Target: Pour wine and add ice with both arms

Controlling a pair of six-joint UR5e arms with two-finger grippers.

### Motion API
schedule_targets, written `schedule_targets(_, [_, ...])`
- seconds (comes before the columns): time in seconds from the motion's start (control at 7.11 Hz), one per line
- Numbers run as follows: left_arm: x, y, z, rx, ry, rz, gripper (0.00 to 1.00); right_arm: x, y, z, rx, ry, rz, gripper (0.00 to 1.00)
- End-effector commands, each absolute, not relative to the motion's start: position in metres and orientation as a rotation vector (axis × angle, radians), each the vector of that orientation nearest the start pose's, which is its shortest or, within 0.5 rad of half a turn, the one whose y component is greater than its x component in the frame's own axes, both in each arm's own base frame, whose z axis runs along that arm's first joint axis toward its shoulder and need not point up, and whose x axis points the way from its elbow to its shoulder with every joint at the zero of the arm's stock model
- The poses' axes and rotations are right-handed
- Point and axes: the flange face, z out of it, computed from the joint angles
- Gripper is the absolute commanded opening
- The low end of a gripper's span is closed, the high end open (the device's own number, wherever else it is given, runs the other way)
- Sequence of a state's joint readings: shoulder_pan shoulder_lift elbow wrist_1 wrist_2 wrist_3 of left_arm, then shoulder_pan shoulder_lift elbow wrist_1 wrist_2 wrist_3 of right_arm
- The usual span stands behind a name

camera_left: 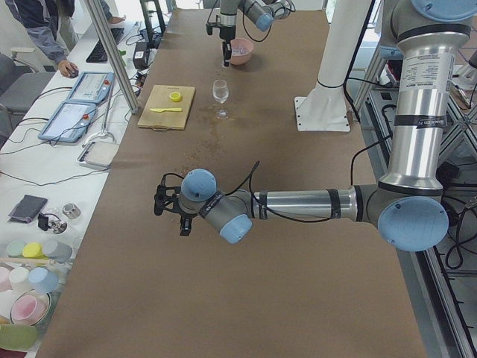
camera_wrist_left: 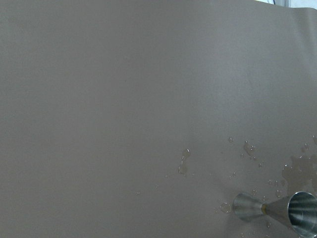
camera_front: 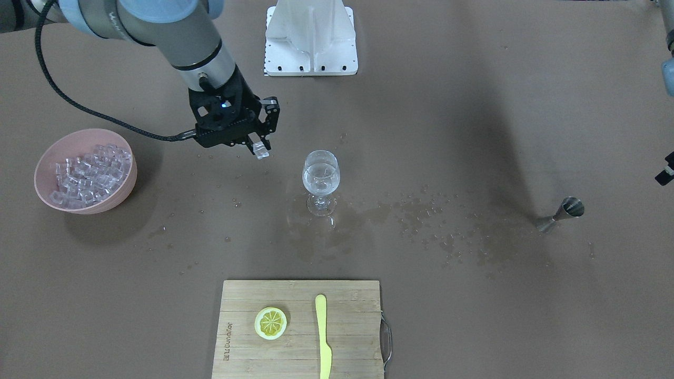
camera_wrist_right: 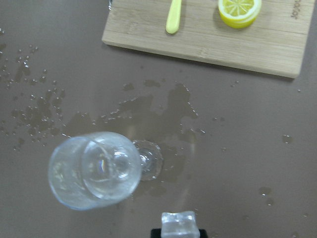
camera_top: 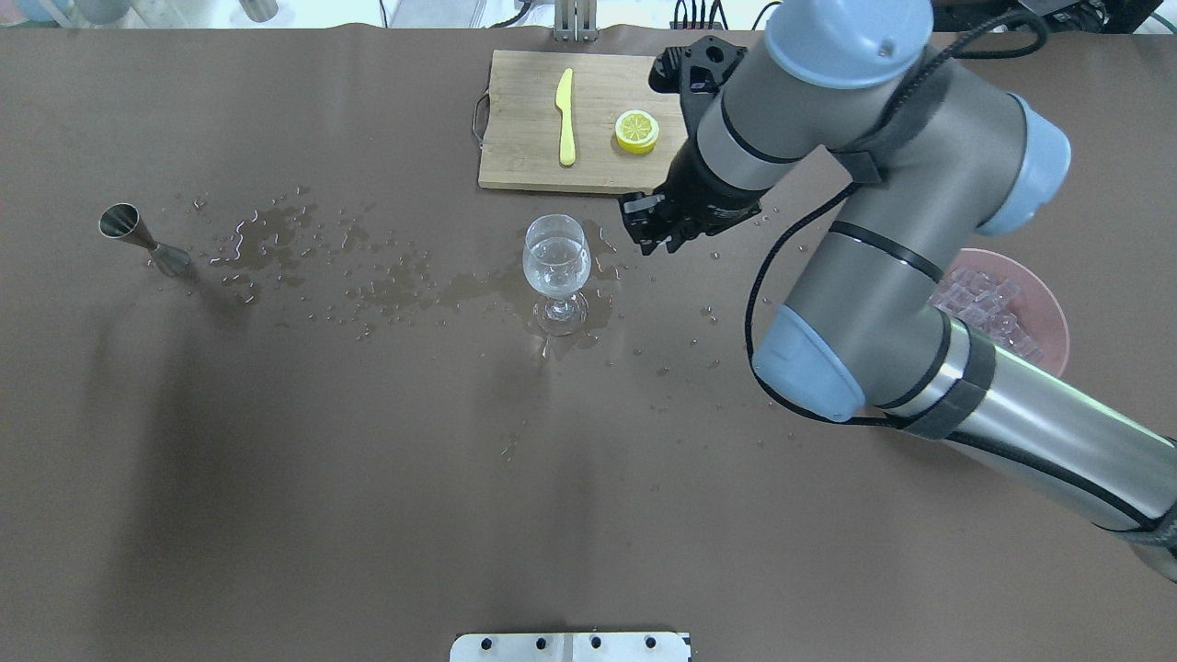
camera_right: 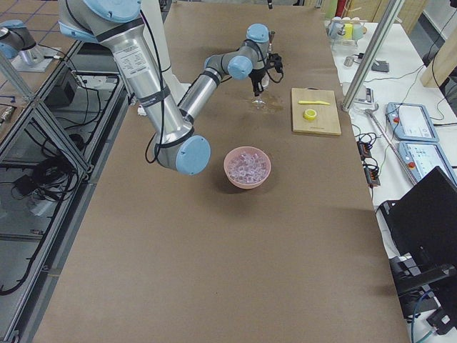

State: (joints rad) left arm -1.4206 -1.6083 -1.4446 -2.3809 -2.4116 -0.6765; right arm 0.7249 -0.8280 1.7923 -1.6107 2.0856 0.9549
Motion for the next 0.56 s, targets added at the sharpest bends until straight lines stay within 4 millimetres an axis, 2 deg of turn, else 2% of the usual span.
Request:
schedule_targets(0.0, [0.021, -0.529, 0.606, 0.294, 1.006, -0.174, 0.98, -0.458, -0.495, 0.080, 0.178, -1.018, -0.098, 0.00])
schedule_targets(0.28, [0.021, -0.529, 0.608, 0.293, 1.004, -0.176, 0.98, -0.472, -0.495, 0.074, 0.172, -1.012, -0.094, 0.00])
schedule_targets(0.42, [0.021, -0.529, 0.609, 0.290, 1.003, -0.177, 0.98, -0.487, -0.486, 0.074, 0.198, -1.007, -0.102, 0.00])
